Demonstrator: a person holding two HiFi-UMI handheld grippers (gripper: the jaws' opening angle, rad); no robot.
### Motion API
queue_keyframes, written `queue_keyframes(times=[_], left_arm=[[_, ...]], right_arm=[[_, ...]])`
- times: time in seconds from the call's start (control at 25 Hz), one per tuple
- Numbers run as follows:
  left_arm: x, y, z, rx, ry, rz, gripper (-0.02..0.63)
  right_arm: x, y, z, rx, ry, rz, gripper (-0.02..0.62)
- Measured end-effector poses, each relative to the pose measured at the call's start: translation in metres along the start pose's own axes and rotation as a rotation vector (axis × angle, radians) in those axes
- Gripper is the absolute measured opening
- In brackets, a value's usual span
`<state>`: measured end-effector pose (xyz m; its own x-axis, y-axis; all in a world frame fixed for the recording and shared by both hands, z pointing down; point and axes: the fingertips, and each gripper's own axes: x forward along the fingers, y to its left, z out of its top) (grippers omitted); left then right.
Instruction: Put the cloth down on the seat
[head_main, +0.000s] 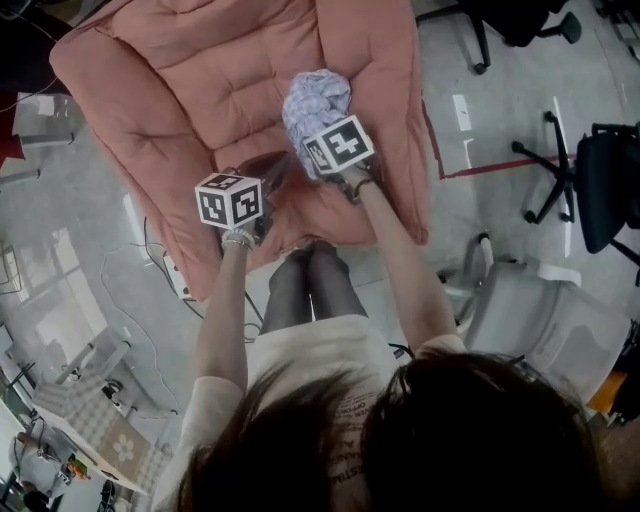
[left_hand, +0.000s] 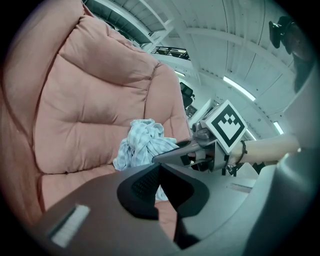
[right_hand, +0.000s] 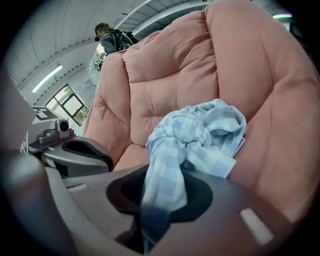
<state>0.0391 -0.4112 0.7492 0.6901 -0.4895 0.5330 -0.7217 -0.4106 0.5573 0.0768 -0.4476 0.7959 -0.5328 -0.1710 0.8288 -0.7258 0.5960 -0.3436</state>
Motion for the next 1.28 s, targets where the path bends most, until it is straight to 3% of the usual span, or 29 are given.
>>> queue_keyframes(times=[0.16,0.44,0.92,1.28], left_arm=[[0.000,-0.001,-0.004,-0.010,-0.001,0.001,-0.003],[-0.004,0.007,0.000,-0.018,-0.014,0.007,-0.003],[-0.005,0.003,0.000,-0.037,-0.003,0.018,-0.003],[-0.034,-0.028,0.025,-0.042,-0.072,0.036,-0.003]], right_arm=[[0.010,-0.003,-0.013,0.028,0.023,-0.024,0.155],[0.014,-0.002,-0.006,0.028,0.008,-0.024,0.179],[0.005,0.005,-0.006,0.102,0.006,0.039,0.181],[-0.054,0.022,0.018,0.178,-0.143,0.073,0.133]])
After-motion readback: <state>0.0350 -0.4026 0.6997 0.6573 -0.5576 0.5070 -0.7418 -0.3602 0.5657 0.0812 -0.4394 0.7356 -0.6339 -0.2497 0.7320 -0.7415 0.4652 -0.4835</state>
